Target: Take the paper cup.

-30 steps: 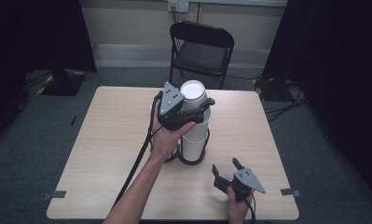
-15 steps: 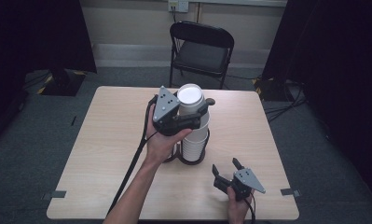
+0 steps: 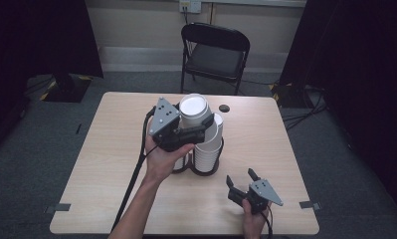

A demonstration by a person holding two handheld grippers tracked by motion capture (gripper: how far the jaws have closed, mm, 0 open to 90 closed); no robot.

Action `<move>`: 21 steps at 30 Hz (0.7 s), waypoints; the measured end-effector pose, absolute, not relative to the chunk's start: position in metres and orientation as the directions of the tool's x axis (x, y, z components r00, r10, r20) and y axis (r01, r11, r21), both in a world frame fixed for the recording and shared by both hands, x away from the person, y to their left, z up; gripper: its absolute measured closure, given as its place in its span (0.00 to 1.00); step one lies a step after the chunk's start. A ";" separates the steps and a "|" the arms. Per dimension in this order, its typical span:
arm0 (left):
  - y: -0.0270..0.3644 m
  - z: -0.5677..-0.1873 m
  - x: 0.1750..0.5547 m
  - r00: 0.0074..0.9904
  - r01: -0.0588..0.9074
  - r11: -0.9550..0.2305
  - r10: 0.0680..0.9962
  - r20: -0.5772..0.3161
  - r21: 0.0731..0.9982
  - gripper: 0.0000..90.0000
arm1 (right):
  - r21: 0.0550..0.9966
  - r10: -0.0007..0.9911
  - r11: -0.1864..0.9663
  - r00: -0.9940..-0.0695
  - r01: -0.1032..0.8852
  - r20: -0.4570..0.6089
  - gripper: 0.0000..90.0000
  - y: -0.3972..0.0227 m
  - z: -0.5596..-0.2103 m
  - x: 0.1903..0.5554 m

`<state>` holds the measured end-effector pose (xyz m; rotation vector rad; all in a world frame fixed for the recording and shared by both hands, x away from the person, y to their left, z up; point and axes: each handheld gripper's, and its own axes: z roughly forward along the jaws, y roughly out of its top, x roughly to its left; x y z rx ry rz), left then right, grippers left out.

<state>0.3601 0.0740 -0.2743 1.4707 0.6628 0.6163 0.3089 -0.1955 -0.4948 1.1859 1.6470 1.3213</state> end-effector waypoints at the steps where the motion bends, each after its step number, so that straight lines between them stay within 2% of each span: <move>1: 0.075 -0.275 0.359 0.685 0.026 0.010 0.728 -0.025 1.000 0.23 | 0.973 0.943 0.059 -0.332 0.223 0.019 0.19 -0.195 -0.495 0.309; 4: 0.079 -0.278 0.354 0.698 0.034 0.017 0.715 -0.037 0.999 0.23 | 0.973 0.943 0.059 -0.332 0.224 0.019 0.19 -0.195 -0.495 0.309; 9: 0.080 -0.284 0.348 0.696 0.019 -0.016 0.719 -0.002 1.000 0.23 | 0.973 0.944 0.059 -0.330 0.222 0.018 0.19 -0.195 -0.495 0.309; 11: 0.083 -0.289 0.344 0.701 0.033 0.011 0.712 -0.031 0.999 0.23 | 0.974 0.944 0.059 -0.330 0.221 0.018 0.19 -0.195 -0.495 0.309; 21: 0.088 -0.300 0.330 0.712 0.056 0.031 0.699 -0.062 0.998 0.23 | 0.975 0.944 0.055 -0.330 0.217 0.020 0.19 -0.195 -0.495 0.308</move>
